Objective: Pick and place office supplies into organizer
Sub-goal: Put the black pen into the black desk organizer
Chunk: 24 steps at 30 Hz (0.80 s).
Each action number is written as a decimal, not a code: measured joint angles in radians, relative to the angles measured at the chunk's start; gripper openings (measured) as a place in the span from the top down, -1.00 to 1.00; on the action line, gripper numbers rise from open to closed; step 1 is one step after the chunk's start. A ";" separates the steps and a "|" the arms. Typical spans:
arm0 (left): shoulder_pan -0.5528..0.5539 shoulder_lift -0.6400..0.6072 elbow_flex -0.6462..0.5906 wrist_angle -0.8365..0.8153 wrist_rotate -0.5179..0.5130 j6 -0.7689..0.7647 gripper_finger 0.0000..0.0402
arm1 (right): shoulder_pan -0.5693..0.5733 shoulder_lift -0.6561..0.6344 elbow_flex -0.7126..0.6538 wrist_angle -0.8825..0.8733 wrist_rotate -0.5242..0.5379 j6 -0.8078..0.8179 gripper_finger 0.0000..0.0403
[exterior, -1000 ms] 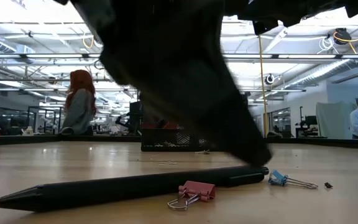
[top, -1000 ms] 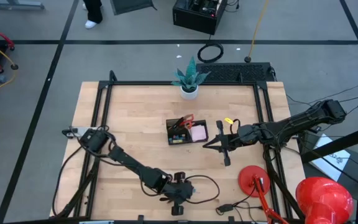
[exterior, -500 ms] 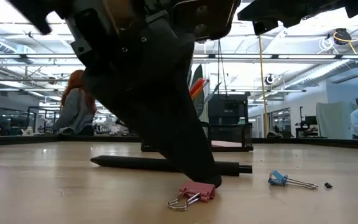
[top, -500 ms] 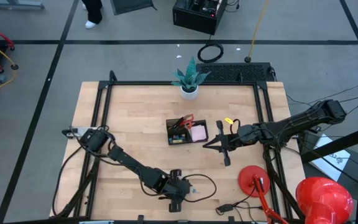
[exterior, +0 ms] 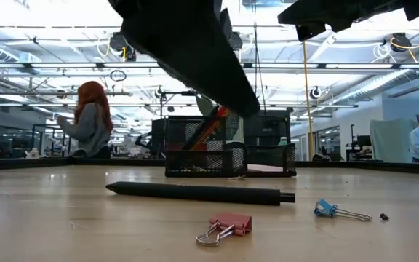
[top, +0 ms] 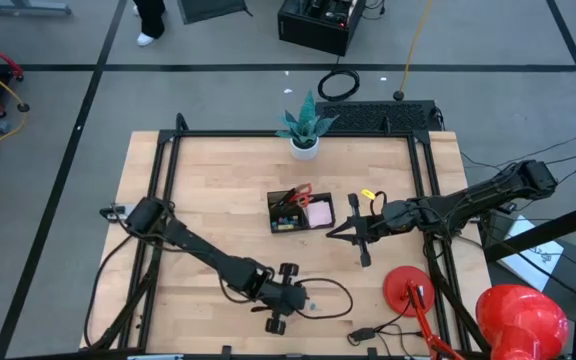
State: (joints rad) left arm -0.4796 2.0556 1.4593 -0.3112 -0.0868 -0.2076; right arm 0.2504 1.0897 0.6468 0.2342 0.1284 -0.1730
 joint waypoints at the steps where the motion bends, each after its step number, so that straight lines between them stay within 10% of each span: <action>1: 0.005 0.000 0.001 -0.001 -0.003 0.001 0.90 | 0.000 0.000 0.000 0.000 0.000 0.000 0.98; 14: 0.061 0.013 0.001 -0.076 0.034 0.081 0.08 | 0.000 0.000 0.000 -0.001 0.000 -0.003 0.98; 24: 0.069 0.048 0.003 -0.085 0.059 0.091 -0.05 | 0.000 0.000 0.000 -0.001 0.000 -0.003 0.98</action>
State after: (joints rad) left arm -0.4103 2.1036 1.4624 -0.3963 -0.0278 -0.1169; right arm 0.2501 1.0897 0.6468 0.2333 0.1287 -0.1764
